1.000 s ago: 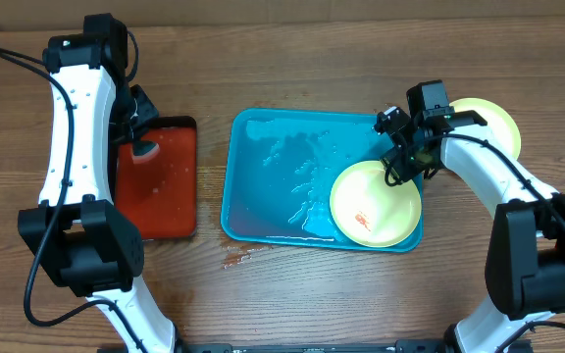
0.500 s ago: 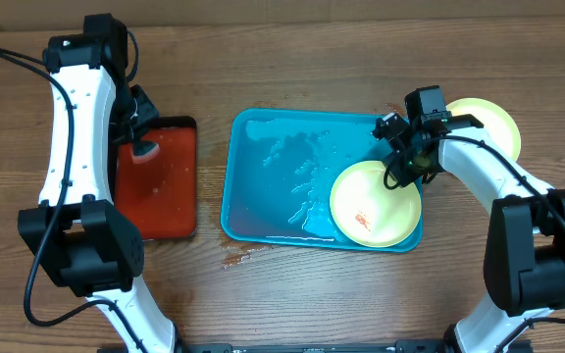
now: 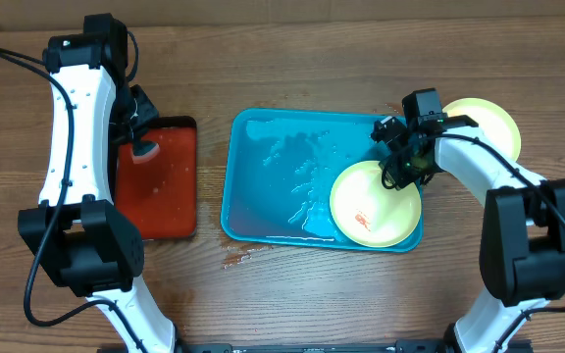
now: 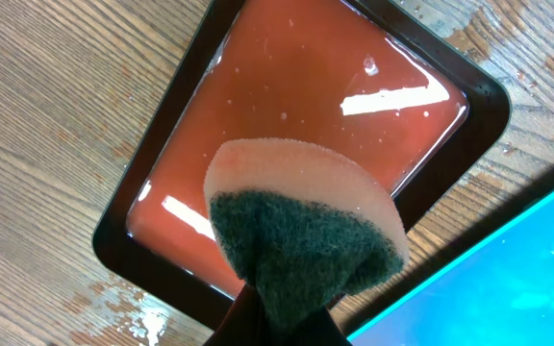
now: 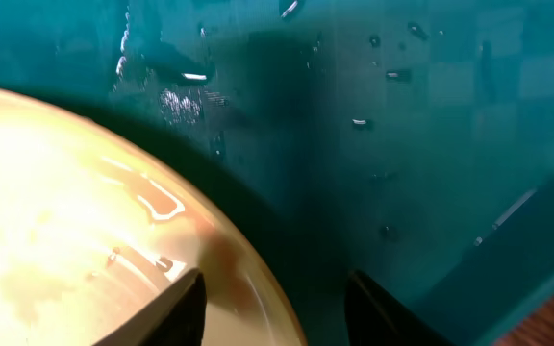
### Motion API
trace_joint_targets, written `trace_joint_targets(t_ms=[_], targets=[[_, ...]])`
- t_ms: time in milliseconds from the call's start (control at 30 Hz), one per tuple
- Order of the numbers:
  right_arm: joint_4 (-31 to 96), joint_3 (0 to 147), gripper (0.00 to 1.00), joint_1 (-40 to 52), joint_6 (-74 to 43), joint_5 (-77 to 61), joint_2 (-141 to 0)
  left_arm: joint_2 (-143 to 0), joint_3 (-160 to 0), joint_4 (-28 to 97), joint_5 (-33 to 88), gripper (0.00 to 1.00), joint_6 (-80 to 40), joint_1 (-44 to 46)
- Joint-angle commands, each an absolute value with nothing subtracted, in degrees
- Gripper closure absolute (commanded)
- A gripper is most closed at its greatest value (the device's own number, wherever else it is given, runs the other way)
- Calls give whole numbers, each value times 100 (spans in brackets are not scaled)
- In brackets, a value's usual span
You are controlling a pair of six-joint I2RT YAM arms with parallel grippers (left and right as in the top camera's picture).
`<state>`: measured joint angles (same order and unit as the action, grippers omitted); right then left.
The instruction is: Clean dirty plates on tray and stack at the side
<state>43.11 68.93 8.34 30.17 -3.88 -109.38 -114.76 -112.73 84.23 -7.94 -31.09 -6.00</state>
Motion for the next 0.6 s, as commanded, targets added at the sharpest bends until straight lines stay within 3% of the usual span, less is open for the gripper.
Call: trace_joint_targets(t_ms=[0,67,167,200,400,567], targets=[[4294,6862,58,819,3020,-436,-11083,-11513,-11255,8420,-740,96,-3017,-598],[4283,6877,67,821,3004,-436,-11080,-11513,-11255,8420,-740,96,-3020,-596],[4294,6967,93,821,2797,-436,-11080,-11513,-11255,8418,-729,96,-3020,-596],[4320,7032,96,821,2670,-436,-11080,-11513,-11255,8414,-672,96,-3020,-596],[4338,7631,96,836,1247,-1304,-11080,-11520,-11255,8390,-401,96,-3015,-515],[4219,7776,96,906,1017,-2668,-11080,-11596,-11255,8370,-154,96,-2856,-281]])
